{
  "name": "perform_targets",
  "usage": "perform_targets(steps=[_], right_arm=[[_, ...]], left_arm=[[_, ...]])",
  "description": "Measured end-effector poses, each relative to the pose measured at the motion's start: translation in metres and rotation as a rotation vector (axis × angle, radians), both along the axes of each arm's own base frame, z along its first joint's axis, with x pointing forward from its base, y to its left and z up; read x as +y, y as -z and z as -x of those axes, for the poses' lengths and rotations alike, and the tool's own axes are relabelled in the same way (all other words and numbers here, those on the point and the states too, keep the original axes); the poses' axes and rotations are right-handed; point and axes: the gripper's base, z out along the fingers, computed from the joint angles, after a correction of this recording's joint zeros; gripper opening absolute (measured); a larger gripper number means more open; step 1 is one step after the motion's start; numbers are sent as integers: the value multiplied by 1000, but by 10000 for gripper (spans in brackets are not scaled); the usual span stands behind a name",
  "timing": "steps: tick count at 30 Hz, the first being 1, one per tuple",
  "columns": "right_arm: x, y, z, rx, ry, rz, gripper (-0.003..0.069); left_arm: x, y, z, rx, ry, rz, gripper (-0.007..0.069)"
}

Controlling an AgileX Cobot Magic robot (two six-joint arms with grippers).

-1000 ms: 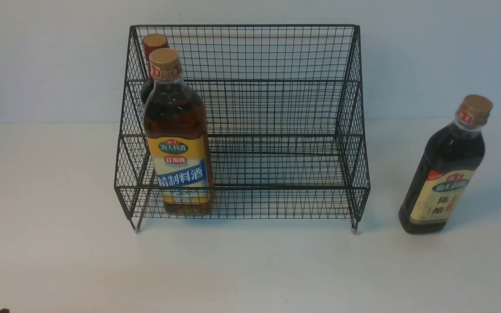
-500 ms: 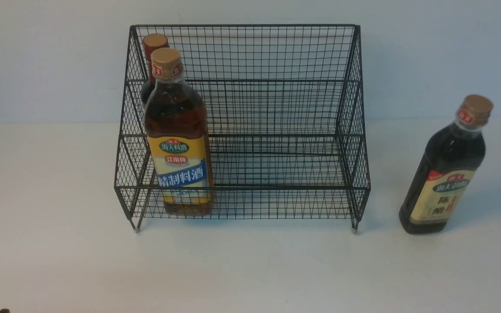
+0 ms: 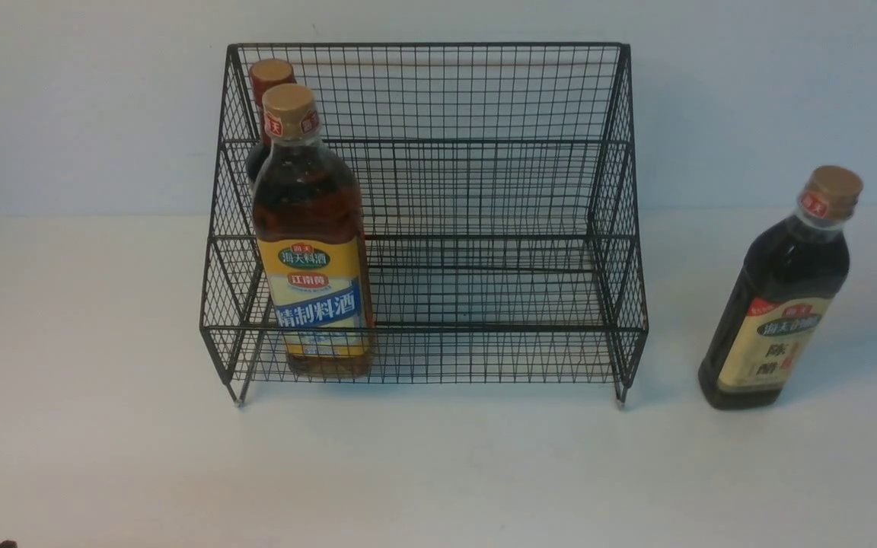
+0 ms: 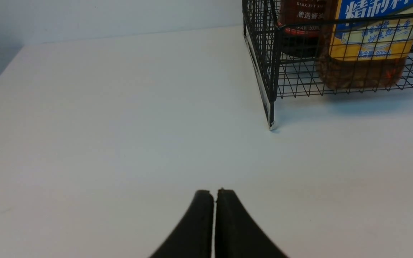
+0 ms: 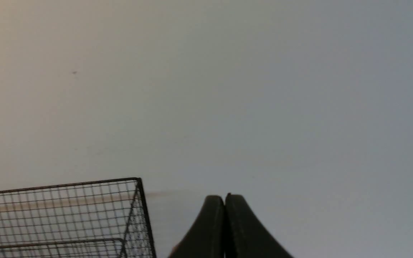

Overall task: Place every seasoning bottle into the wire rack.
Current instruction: Use the right arm to grab the condiment bottle closest to it

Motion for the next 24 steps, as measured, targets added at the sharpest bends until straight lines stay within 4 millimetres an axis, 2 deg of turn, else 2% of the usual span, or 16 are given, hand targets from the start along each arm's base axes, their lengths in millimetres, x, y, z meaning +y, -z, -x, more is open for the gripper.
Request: perform_targets(steps=[4,8,9,10,11,17,18,19,20,21,24], right_arm=[[11,12,-23,33,-62,69,8],[17,25,-39,73,-82,113,62],[18,29,-47,90,-84,123,120],[18,30,-48,96,-84,124,120],[19,33,-56,113,-87,129,189],[22,43,-81,164,-92,136,500],[22,44,-82,169,-92,137,500],[23,47,-90,186,-93,144,570],[23,47,-92,187,-93,144,576],[24,51,-101,205,-94,149,621],[25,55,-116,226,-96,154,645]], left_arm=[[0,0,0,0,0,1,-5],[0,0,0,0,0,1,-5],[0,0,0,0,-1,1,-5],[0,0,0,0,-1,1,-5],[0,0,0,0,-1,1,-5],[0,0,0,0,-1,1,-5],[0,0,0,0,-1,1,-5],[0,0,0,0,-1,1,-5],[0,0,0,0,-1,1,-5],[0,0,0,0,-1,1,-5],[0,0,0,0,-1,1,-5]])
